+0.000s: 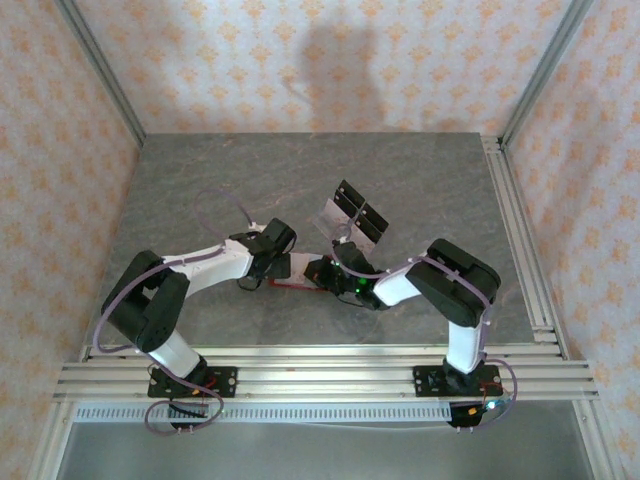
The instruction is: Put the credit cards into the card holder
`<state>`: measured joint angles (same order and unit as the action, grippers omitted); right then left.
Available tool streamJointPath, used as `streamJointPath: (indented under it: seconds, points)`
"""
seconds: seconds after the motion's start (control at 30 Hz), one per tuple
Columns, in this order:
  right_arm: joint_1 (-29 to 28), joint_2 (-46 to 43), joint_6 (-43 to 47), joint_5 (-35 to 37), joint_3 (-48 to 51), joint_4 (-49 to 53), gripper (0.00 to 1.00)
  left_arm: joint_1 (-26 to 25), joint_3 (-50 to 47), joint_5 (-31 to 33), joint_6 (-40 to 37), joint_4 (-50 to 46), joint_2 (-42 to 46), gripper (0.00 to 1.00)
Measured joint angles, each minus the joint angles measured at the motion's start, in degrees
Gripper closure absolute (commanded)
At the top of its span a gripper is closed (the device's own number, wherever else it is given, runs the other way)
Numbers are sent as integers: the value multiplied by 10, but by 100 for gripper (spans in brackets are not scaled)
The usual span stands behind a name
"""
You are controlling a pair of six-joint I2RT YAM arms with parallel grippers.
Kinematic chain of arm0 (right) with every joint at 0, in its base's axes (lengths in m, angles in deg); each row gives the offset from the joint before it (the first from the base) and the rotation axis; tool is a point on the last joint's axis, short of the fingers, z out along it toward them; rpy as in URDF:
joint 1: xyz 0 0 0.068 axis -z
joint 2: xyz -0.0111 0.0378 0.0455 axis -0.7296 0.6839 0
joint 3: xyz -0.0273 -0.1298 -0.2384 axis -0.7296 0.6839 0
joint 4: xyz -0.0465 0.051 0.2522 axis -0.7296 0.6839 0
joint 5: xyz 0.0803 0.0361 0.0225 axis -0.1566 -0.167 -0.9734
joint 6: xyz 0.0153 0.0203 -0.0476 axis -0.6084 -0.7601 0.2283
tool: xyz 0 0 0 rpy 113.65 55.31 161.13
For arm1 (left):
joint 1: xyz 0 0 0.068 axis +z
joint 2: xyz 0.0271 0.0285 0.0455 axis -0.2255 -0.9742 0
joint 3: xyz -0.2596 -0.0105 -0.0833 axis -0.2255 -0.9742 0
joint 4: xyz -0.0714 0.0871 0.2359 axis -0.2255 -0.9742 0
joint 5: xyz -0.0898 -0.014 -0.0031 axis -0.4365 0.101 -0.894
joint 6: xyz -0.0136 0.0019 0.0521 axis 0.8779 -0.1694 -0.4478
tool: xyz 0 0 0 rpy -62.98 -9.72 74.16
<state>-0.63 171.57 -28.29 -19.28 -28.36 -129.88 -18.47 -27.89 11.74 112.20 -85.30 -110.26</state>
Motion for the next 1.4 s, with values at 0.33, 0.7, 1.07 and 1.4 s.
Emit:
streamJointPath:
  seconds: [0.33,0.7,1.07,1.4]
  points:
    - [-1,-31,33,-8,-29,83,57,12,15,26,7,-42,10,2]
    - [19,-55,89,-13,-62,213,56,24,15,31,8,-52,20,2]
    - [49,-67,162,-19,-126,364,55,24,-1,13,8,-42,22,2]
    - [49,-81,225,-2,-209,497,94,24,-7,-9,7,-20,22,3]
